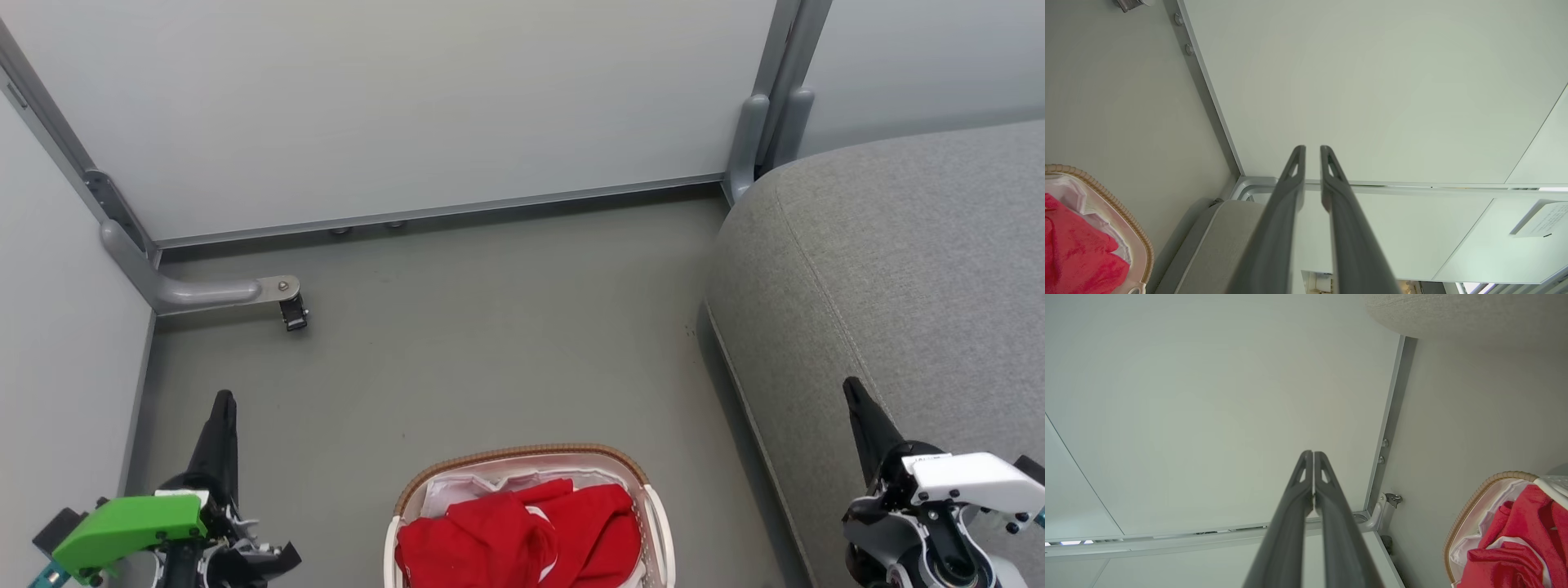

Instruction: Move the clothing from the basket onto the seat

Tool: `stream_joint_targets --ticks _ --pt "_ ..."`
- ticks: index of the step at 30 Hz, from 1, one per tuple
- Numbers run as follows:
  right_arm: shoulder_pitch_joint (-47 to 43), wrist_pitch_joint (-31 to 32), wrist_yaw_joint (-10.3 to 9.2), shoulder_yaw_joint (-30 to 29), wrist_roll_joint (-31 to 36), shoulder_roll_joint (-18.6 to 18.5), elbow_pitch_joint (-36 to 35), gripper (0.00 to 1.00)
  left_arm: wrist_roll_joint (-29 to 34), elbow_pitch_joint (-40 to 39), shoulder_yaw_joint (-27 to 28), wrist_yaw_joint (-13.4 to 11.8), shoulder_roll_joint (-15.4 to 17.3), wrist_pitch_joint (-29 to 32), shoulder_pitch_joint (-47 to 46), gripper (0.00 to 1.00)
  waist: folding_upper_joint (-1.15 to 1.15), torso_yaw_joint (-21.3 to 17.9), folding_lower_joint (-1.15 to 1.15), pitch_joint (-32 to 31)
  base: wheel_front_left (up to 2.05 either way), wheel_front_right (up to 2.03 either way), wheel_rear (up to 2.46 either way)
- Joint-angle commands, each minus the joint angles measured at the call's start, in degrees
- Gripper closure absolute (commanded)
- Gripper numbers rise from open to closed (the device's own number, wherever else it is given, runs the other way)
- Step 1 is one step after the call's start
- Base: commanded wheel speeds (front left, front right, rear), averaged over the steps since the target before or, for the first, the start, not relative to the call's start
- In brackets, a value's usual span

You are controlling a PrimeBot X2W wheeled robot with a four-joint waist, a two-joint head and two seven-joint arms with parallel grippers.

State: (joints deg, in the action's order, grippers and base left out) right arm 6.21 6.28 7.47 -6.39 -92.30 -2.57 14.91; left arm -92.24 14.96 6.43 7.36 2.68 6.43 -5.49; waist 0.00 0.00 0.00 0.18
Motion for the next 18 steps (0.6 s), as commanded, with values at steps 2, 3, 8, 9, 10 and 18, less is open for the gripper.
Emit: stream_joint_targets --ticks 2,3,8,9,10,18 --pt "0.08 -0.21 0.0 0.11 0.29 -0.07 -0.16 0.0 0.08 0.03 0.07 0.0 0.04 -0.14 -0.06 0.0 0.0 0.0 0.0 0.03 0.0 0.0 0.0" --pt "0.14 -0.47 0.0 0.26 0.62 -0.2 -0.32 0.0 0.27 0.0 0.06 0.01 0.12 -0.32 -0.13 0.0 0.0 0.01 0.0 0.04 0.0 0.0 0.0" --pt "0.6 -2.17 0.0 1.87 3.91 -1.42 -0.29 0.0 3.35 0.47 -1.14 0.02 1.29 -2.16 -0.42 0.0 0.0 -0.01 0.0 0.11 0.0 0.0 0.0" --pt "0.79 -2.49 0.0 2.05 4.99 -1.61 -0.17 0.0 4.43 0.73 -1.41 0.02 1.58 -2.5 -0.57 0.0 0.0 -0.02 0.0 0.12 0.0 0.0 0.0" --pt "0.94 -2.73 0.0 2.02 5.95 -1.67 -0.11 0.0 5.42 0.82 -1.4 0.02 1.74 -2.75 -0.71 0.0 0.0 -0.03 0.0 0.14 0.0 0.0 0.0" --pt "1.76 -4.81 0.01 3.15 15.86 -2.05 -0.31 0.0 16.04 1.46 -0.98 0.04 2.09 -4.84 -1.04 0.0 0.0 -0.06 0.0 0.28 0.0 0.0 0.0"
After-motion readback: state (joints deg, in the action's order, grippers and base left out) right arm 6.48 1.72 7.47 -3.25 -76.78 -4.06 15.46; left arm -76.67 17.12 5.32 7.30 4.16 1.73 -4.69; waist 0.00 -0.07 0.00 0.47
